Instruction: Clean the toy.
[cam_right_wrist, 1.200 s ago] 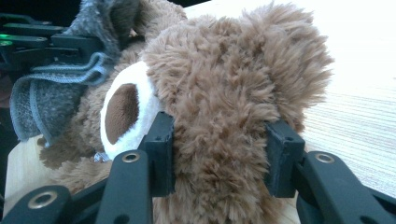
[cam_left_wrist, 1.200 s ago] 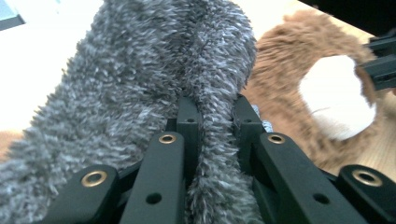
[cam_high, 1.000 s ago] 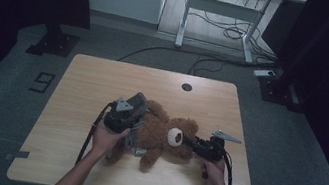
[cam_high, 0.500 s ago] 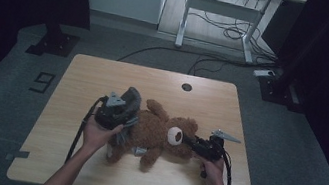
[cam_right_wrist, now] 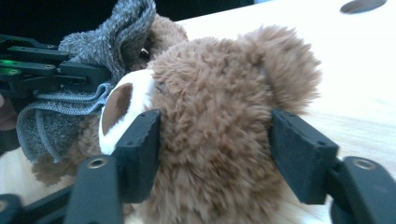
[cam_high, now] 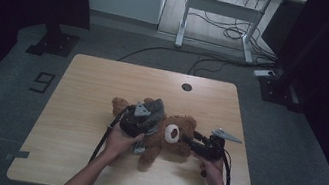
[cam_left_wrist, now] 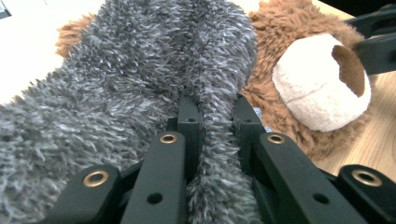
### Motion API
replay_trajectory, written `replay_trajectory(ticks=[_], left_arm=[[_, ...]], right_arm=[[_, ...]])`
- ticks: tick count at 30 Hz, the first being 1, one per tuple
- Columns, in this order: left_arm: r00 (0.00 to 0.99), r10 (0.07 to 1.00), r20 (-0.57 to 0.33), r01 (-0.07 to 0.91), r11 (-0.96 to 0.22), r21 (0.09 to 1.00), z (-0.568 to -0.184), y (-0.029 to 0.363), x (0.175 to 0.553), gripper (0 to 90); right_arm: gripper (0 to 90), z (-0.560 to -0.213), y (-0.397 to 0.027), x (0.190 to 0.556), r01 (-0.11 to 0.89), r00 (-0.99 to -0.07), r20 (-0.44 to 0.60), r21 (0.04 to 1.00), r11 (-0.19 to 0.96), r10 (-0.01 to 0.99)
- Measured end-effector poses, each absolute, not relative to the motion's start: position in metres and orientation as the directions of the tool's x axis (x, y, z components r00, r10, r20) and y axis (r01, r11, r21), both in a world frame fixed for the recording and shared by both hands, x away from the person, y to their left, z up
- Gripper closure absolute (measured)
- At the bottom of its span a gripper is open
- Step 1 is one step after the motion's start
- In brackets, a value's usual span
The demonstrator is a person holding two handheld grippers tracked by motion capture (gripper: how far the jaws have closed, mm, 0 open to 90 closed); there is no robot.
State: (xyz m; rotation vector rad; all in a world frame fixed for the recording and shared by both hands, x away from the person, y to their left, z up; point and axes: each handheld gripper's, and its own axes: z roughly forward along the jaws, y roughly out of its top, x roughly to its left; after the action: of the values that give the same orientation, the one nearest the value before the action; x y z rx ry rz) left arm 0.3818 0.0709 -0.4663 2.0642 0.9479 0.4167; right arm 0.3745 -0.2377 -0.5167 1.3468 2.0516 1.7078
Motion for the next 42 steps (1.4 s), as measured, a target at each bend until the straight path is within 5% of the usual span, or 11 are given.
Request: replay_trajectory(ticks=[7, 12, 17, 25, 32, 36, 42], left_arm=[[0.674, 0.737, -0.039, 0.471, -0.389, 0.792, -0.47, 0.082, 0.379, 78.0], [0.674, 0.738, -0.018, 0.458, -0.399, 0.794, -0.47, 0.092, 0.378, 78.0], [0.678, 0.734, -0.052, 0.469, -0.376, 0.799, -0.468, 0.096, 0.376, 77.9], [0.685, 0.728, 0.002, 0.428, -0.405, 0.808, -0.444, 0.075, 0.368, 77.3], [0.755, 0.651, -0.074, 0.423, -0.397, 0.814, -0.429, 0.014, 0.381, 77.2], [0.777, 0.627, -0.047, 0.407, -0.445, 0.797, -0.435, -0.024, 0.385, 76.7], [0.767, 0.638, -0.069, 0.449, -0.456, 0.769, -0.455, -0.03, 0.39, 76.9]], right_arm=[[17.2, -0.518, -0.239, 0.364, 0.538, -0.616, 0.39, 0.843, 0.004, 0.684], [15.8, -0.524, -0.227, 0.359, 0.547, -0.642, 0.352, 0.833, 0.086, 0.681], [24.5, -0.535, -0.215, 0.362, 0.565, -0.656, 0.342, 0.813, 0.138, 0.673], [51.4, -0.539, -0.211, 0.365, 0.549, -0.678, 0.301, 0.814, 0.189, 0.671], [56.1, -0.539, -0.212, 0.363, 0.538, -0.684, 0.285, 0.819, 0.2, 0.672], [57.8, -0.541, -0.214, 0.363, 0.542, -0.68, 0.296, 0.819, 0.189, 0.671], [62.3, -0.543, -0.214, 0.363, 0.547, -0.676, 0.29, 0.813, 0.197, 0.678]])
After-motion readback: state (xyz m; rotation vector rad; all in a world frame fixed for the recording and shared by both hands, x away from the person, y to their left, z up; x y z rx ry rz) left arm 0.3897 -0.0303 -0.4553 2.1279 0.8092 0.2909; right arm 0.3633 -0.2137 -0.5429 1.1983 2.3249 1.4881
